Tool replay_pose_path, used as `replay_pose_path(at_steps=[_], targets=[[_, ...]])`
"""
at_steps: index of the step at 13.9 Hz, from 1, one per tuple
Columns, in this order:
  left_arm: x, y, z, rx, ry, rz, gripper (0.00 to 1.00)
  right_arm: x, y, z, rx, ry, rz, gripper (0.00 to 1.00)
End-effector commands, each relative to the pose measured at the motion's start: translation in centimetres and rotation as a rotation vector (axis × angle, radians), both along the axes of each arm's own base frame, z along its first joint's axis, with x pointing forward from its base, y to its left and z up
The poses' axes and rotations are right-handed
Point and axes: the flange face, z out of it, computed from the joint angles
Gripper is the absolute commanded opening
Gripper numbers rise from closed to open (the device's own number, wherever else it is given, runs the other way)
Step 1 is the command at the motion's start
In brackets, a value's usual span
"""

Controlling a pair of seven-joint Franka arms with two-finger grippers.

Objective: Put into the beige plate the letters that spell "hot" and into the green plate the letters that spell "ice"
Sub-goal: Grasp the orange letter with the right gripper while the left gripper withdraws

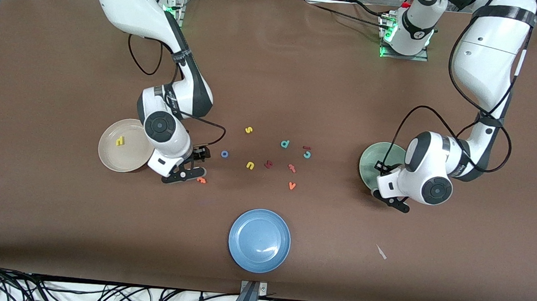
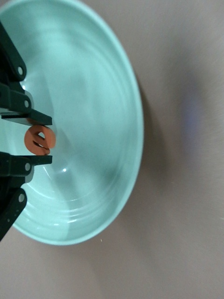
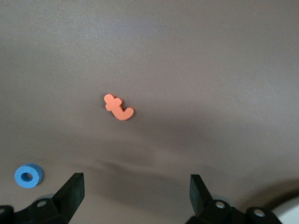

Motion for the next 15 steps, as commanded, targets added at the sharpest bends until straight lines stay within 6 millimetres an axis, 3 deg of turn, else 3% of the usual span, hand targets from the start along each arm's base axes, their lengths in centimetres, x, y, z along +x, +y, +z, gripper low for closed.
replay_pose_path(at_steps=[1,2,3,6,8,10,15], targets=[[-0.8,0.1,0.8,0.019,-0.017,-0.028,0.18,1.4,0.6,-1.4,0.027,0.008,0.072,1.00],[-0.8,0.0,1.1,0.020,-0.019,-0.026,0.66,1.7,0.9,-1.6,0.036,0.007,0.086,1.00],[-0.6,0.1,1.6,0.020,-0.024,-0.025,1.00,2.2,1.2,-1.7,0.038,-0.001,0.105,1.00],[-0.4,-0.9,4.8,0.024,-0.036,-0.026,1.00,3.3,1.9,-2.2,0.059,-0.014,0.136,1.00],[-0.6,-2.9,7.0,0.019,-0.051,-0.005,1.00,3.6,1.6,-2.6,0.081,-0.009,0.176,1.00],[-0.7,-6.7,8.6,0.029,-0.077,0.074,1.00,4.0,1.2,-3.0,0.089,-0.029,0.202,1.00],[-3.3,-15.8,7.1,0.084,-0.104,0.208,1.00,3.9,1.4,-3.7,0.086,-0.030,0.219,0.94]])
